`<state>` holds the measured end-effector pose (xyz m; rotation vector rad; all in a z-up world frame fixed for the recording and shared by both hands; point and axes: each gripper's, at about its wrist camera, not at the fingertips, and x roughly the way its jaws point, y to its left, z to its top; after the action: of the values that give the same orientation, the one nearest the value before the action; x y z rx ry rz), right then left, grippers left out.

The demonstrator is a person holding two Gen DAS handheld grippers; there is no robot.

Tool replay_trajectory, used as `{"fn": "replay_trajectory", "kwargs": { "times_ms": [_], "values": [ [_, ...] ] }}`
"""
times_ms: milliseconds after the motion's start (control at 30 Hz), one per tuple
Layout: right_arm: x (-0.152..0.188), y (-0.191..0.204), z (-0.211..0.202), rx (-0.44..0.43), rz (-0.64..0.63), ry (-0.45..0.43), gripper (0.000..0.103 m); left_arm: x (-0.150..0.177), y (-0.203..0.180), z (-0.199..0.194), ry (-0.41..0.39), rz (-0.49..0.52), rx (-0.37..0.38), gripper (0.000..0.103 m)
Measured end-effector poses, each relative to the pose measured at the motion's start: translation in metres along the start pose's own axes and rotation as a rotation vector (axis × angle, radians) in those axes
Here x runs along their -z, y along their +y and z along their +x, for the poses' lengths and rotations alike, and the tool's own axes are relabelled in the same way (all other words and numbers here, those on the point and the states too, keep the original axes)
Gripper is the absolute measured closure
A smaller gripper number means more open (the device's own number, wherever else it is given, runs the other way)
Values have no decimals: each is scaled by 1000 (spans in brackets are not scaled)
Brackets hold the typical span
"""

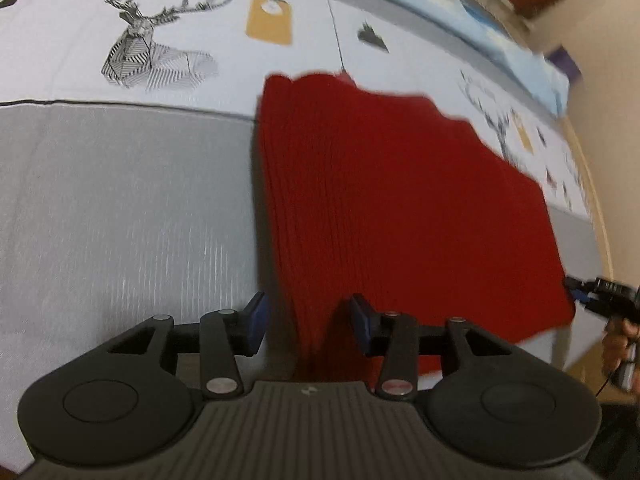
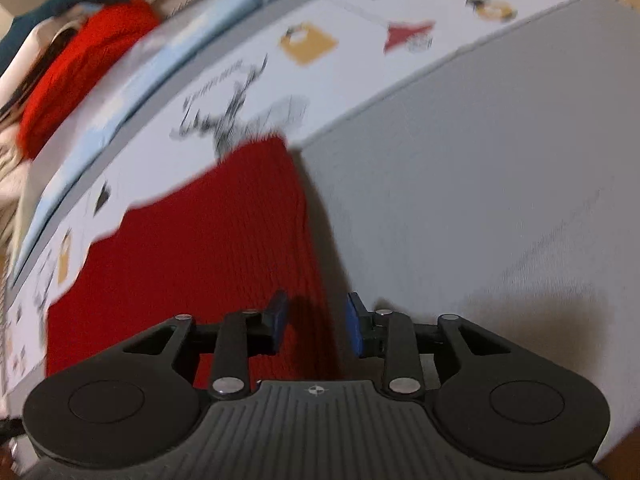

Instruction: Fold small clothes

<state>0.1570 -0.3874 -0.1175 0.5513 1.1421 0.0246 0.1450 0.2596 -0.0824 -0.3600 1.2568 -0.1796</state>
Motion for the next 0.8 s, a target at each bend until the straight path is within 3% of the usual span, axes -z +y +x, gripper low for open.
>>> {"fn": "replay_trajectory", "kwargs": {
  "times_ms": [67,100,133,167,200,233,333,367,433,467,533,600,633,700,800],
  "values": [
    [10,-6,-3,-6,-18,41,69,11,-1,4,28,20,-34,57],
    [16,-8,-3,-1,-32,63,66,14,-2,7,40,29,-38,65],
    [21,-8,-3,3,-43,88,66,18,-4,8,48,40,-34,86],
    [23,-8,-3,0,-49,105,66,21,-7,8,41,51,-34,89],
    [25,-7,-3,-10,-58,116,78,22,-8,2,17,52,-37,90],
    [27,-6,-6,-17,-71,112,90,22,-8,-8,-20,41,-28,91],
    [22,-2,-36,-67,-59,-4,91,22,-1,-44,-164,-49,40,92],
    [19,-4,-48,-102,-32,-46,91,24,-2,-44,-155,-26,12,91],
    [16,-5,-60,-119,-16,-92,91,28,-8,-26,-49,37,-59,91],
    [16,-7,-56,-94,-11,-76,91,32,-13,-11,31,86,-96,90],
    [20,-8,-32,-13,-25,25,91,37,-20,4,104,141,-159,86],
    [26,-7,-10,68,-70,122,88,35,-24,-3,63,138,-193,82],
    [27,-8,-6,89,-69,130,84,34,-28,-11,23,148,-204,82],
    [23,-8,-16,86,-31,78,81,35,-37,-30,-75,190,-197,82],
    [18,7,-42,81,-116,-78,81,38,-45,-28,-64,208,-103,82]
  ]
}}
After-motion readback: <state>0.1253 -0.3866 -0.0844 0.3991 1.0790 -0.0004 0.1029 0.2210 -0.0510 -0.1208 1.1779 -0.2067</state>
